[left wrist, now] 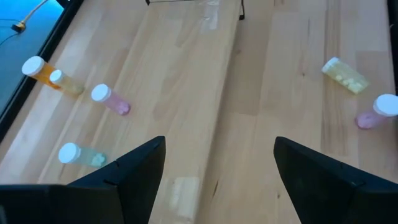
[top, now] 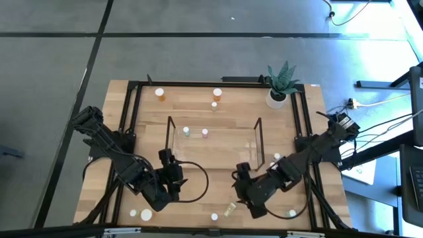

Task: Pick and place medicine bottles onto shelf by color
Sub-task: Put the bottom right yellow pill bottle on the shelf

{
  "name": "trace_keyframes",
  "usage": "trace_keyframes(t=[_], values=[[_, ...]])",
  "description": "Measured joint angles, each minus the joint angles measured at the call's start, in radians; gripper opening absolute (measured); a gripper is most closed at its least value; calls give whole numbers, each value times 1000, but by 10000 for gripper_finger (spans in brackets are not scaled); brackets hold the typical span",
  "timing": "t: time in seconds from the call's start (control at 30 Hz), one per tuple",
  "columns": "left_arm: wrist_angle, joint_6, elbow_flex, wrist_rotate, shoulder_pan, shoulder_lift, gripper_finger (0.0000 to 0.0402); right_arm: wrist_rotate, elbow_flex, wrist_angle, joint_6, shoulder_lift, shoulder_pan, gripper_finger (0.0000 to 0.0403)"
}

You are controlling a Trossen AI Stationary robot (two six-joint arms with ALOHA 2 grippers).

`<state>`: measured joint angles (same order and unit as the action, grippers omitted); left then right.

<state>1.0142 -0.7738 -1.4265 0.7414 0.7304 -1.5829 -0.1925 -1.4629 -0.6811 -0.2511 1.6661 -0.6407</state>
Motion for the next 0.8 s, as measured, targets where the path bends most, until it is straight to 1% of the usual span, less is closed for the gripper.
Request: trace_keyframes(t=[0.07, 0.17, 0.3, 0.43, 0.8], values=[[0, 0, 0, 0, 4, 0, 293, 1, 36, 37, 23, 1, -15, 260], [0, 0, 0, 0, 8, 0, 293, 5, 113, 129, 16, 9, -24, 260], [0, 0, 0, 0, 16, 0, 293, 10, 239, 304, 11, 11, -27, 260], [0, 0, 0, 0, 21, 0, 293, 11, 330, 419, 40, 11, -27, 260], [-2, 0, 0, 0, 23, 0, 293, 11, 511, 637, 18, 12, -23, 260]])
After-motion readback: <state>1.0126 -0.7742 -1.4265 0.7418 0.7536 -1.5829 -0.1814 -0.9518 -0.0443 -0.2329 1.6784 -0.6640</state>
